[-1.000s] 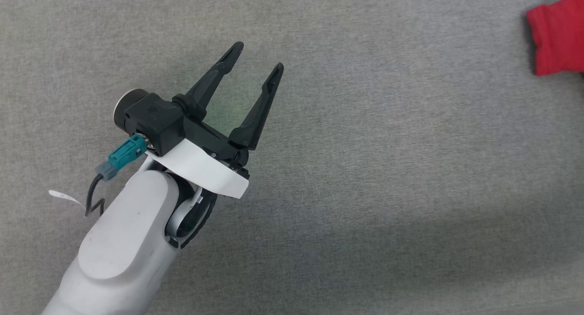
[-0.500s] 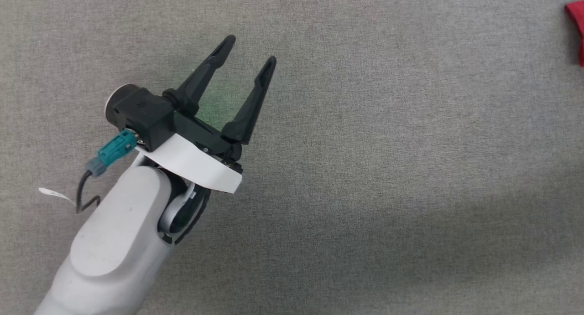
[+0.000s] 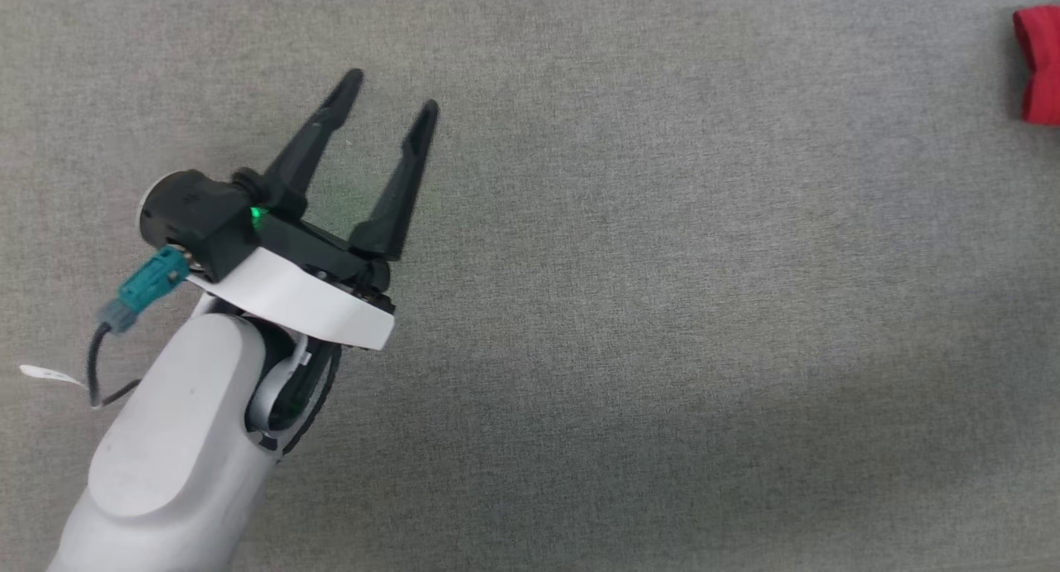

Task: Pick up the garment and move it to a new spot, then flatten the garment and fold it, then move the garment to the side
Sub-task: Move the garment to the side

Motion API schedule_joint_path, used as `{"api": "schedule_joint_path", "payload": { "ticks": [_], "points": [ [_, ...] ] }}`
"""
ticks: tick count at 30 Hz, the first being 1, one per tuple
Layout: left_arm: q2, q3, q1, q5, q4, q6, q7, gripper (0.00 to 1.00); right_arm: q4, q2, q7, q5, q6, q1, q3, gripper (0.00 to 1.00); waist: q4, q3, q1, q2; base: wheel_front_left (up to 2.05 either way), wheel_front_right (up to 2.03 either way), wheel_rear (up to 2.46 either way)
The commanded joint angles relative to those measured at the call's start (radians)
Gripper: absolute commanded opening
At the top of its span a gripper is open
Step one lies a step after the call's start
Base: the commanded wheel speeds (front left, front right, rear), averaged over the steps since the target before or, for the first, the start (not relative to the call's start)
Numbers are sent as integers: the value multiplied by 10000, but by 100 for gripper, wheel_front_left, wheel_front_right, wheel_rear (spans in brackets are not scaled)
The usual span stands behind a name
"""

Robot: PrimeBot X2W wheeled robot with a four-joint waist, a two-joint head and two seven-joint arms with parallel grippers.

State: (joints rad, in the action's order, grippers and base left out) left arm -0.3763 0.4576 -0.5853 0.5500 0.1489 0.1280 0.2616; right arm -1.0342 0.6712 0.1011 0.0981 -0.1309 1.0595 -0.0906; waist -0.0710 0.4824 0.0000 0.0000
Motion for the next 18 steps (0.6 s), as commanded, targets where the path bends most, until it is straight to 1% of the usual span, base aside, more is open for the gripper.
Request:
{"api": "schedule_joint_path", "payload": {
  "ticks": [1,4,5,9,18],
  "points": [
    [-2,-97,103,42,-31,34,42,100,27,-94,-110,75,4,110,8,100,8,-73,0,0,0,0,0],
    [-12,-298,308,19,-14,34,42,100,95,-456,-311,160,4,119,87,100,36,-271,0,0,0,0,0],
    [-22,-402,341,-35,3,35,43,100,121,-484,-373,141,5,77,128,100,52,-337,0,0,0,0,0],
    [78,-745,638,-7,11,35,42,100,279,-888,-701,361,4,-249,482,100,127,-652,0,0,0,0,0],
    [180,-1743,1395,-234,282,35,42,100,1191,-1521,-1452,1587,4,-1253,1624,100,314,-1466,0,0,0,0,0]
  ]
}}
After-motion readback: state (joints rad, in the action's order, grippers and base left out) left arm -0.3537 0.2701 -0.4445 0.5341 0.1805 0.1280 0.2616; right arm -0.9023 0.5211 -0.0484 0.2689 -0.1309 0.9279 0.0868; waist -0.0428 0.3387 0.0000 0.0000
